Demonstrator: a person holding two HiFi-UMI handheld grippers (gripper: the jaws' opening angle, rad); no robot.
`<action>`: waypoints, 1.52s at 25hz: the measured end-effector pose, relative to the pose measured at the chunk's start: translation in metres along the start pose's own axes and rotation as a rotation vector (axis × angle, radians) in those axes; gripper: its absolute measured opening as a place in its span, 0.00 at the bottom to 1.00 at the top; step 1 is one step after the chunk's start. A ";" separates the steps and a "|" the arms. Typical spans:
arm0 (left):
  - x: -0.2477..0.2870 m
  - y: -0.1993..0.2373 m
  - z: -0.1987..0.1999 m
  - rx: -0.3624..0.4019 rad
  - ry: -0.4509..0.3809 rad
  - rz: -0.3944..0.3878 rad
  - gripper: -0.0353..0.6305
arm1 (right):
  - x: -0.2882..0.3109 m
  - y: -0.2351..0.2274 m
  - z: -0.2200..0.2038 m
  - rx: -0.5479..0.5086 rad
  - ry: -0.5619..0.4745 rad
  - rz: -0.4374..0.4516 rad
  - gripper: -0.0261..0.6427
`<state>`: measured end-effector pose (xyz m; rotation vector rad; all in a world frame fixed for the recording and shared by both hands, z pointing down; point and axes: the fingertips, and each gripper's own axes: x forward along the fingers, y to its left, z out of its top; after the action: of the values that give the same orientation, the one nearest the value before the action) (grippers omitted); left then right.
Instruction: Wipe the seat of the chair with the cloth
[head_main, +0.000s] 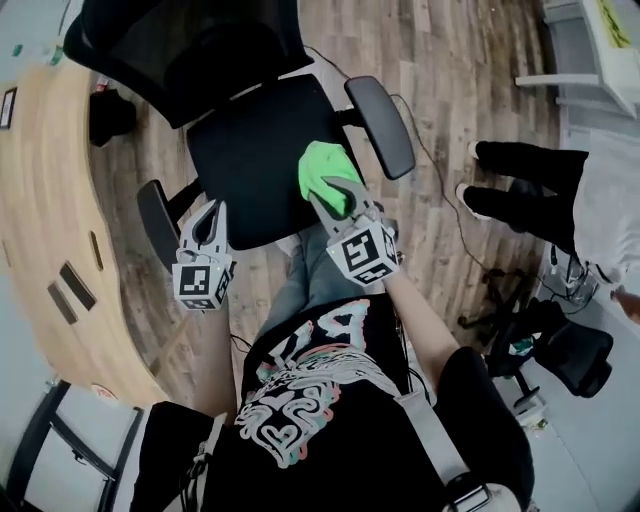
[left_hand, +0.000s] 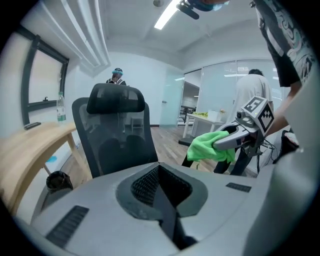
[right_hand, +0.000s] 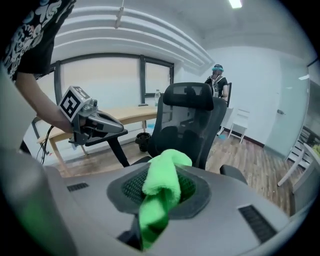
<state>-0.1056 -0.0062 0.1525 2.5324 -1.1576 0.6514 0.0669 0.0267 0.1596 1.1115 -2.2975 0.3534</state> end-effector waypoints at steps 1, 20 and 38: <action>-0.003 0.002 0.008 0.008 -0.011 0.006 0.06 | -0.005 -0.003 0.007 0.002 -0.011 -0.012 0.17; -0.081 0.015 0.119 0.102 -0.212 0.137 0.06 | -0.095 -0.022 0.077 0.041 -0.175 -0.190 0.17; -0.085 0.003 0.136 0.099 -0.255 0.121 0.06 | -0.109 -0.019 0.098 0.030 -0.216 -0.207 0.17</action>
<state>-0.1190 -0.0117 -0.0069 2.7061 -1.4041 0.4307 0.1007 0.0399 0.0163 1.4502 -2.3375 0.1963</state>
